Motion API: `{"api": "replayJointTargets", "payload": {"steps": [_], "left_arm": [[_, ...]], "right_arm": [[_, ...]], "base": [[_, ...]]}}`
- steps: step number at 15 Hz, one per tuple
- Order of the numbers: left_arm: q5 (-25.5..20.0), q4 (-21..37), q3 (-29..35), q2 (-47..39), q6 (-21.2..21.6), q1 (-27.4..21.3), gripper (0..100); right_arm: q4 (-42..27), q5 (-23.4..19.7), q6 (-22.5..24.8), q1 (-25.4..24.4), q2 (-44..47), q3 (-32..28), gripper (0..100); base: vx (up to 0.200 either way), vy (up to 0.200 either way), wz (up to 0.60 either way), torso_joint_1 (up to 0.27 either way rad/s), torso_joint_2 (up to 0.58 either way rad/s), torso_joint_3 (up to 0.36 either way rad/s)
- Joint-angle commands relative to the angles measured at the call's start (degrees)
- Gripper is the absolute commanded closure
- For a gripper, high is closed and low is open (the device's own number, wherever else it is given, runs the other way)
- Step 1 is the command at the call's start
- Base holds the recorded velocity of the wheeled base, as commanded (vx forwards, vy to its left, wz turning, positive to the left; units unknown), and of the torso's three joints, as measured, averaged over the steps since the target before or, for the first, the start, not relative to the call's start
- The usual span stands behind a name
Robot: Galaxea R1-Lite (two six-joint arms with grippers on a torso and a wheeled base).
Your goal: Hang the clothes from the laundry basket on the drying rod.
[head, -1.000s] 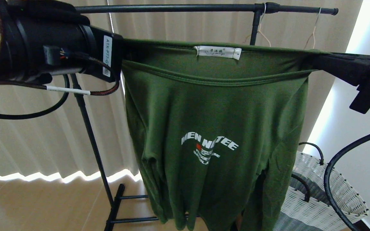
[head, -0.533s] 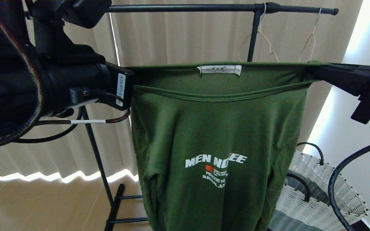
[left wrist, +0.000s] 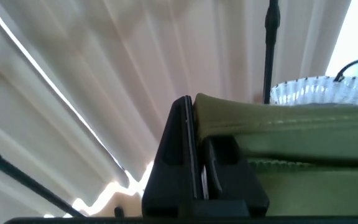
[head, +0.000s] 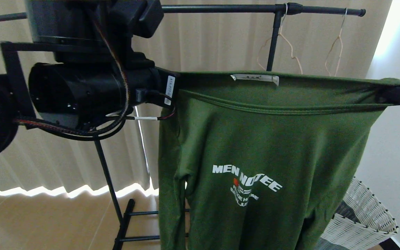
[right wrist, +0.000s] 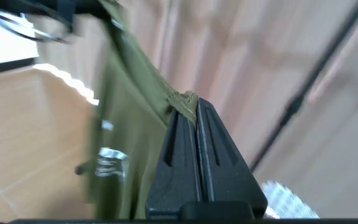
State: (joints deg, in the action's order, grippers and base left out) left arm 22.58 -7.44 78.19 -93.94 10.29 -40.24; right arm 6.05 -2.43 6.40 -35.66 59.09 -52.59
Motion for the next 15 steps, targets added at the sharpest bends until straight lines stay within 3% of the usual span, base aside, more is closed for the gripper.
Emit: {"api": "replayJointTargets", "payload": {"steps": [1,4,7,11,15], "left_arm": [[0.1,0.1,3.5,-5.0,0.0,0.1,100],[0.1,0.1,3.5,-5.6,0.0,0.4,100],[0.1,0.6,2.3,-3.8,-0.2,0.8,100],[-0.9,6.6,-1.1,3.9,-0.3,0.4,100],[-14.1,17.1,-5.8,17.7,0.0,0.3,100]], "right_arm": [[0.1,-2.1,0.0,-0.9,-1.6,0.1,100],[0.5,-5.5,0.0,-1.0,-1.5,0.9,100],[0.5,-4.9,0.3,-0.5,-0.9,1.3,100],[1.0,-5.0,0.2,3.4,1.9,1.3,100],[13.2,-5.0,0.1,6.0,11.7,0.6,100]], "base": [[0.000,0.000,0.00,0.000,0.00,0.000],[0.000,0.000,0.00,0.000,0.00,0.000],[0.000,0.000,0.00,0.000,0.00,0.000],[0.000,0.000,0.00,0.000,0.00,0.000],[0.000,0.000,0.00,0.000,0.00,0.000]]}}
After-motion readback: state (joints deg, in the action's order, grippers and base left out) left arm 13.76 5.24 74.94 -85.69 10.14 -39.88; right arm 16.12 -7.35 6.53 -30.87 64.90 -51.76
